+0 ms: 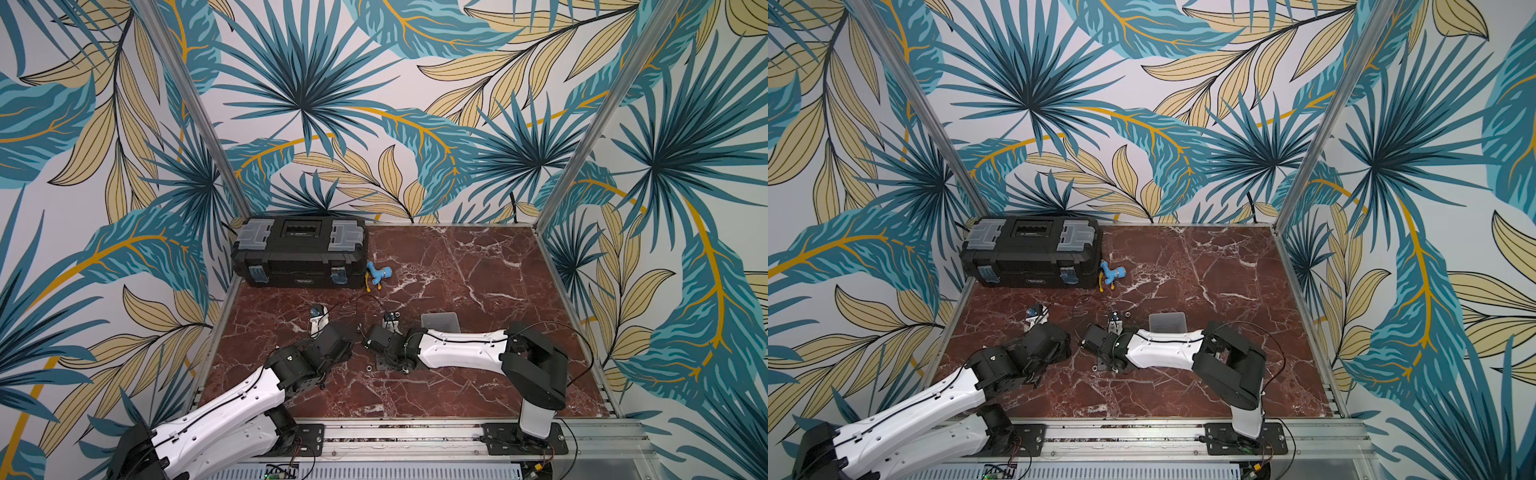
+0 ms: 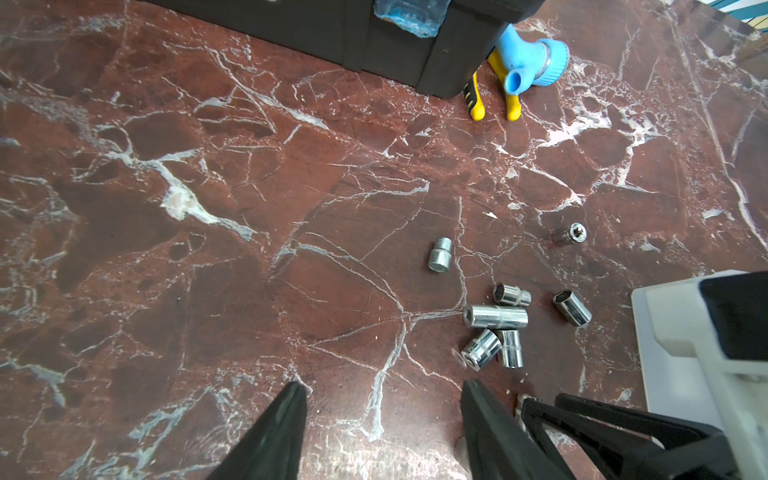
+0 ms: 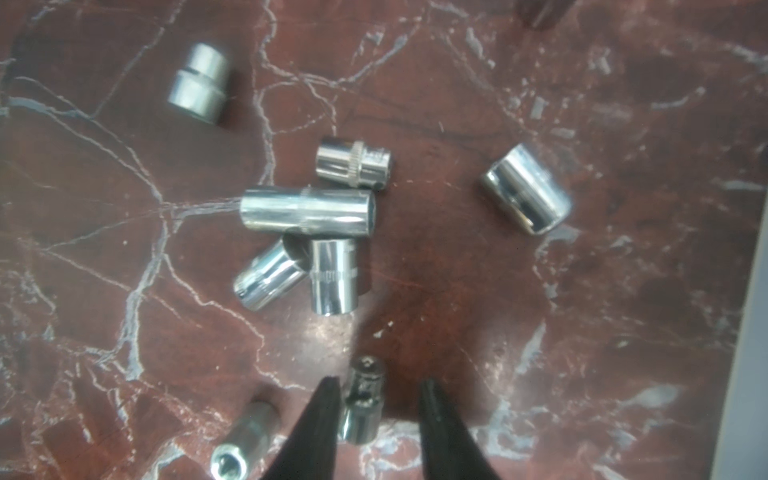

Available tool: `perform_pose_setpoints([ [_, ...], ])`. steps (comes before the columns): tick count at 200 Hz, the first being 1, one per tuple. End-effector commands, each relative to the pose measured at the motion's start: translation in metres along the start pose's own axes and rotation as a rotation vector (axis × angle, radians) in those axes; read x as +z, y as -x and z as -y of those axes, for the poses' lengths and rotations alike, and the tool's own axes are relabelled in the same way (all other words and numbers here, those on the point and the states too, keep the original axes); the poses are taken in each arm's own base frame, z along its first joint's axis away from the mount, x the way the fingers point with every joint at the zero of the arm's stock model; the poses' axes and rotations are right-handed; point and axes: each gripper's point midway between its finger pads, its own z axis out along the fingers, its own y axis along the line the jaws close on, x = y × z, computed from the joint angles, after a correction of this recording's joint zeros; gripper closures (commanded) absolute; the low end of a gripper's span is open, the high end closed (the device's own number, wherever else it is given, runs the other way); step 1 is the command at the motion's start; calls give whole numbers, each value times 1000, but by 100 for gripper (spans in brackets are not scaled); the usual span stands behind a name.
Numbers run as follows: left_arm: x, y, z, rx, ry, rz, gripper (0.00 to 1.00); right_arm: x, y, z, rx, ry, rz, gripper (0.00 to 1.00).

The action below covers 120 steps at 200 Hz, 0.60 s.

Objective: Put the socket on the desktop into the storage box
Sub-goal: Pick up the socket head at the center of the board.

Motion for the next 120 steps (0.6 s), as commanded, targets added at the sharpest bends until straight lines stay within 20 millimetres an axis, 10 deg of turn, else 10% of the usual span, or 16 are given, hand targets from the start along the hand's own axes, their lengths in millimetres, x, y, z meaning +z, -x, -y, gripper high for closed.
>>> perform_pose_setpoints([
  [1,2,-3,-4,-17,-4,4,36,3,-2,-3,-1,-15,-1,66],
  [120,9,-12,-7,-30,-16,-16,36,14,-20,7,-4,-81,-35,72],
])
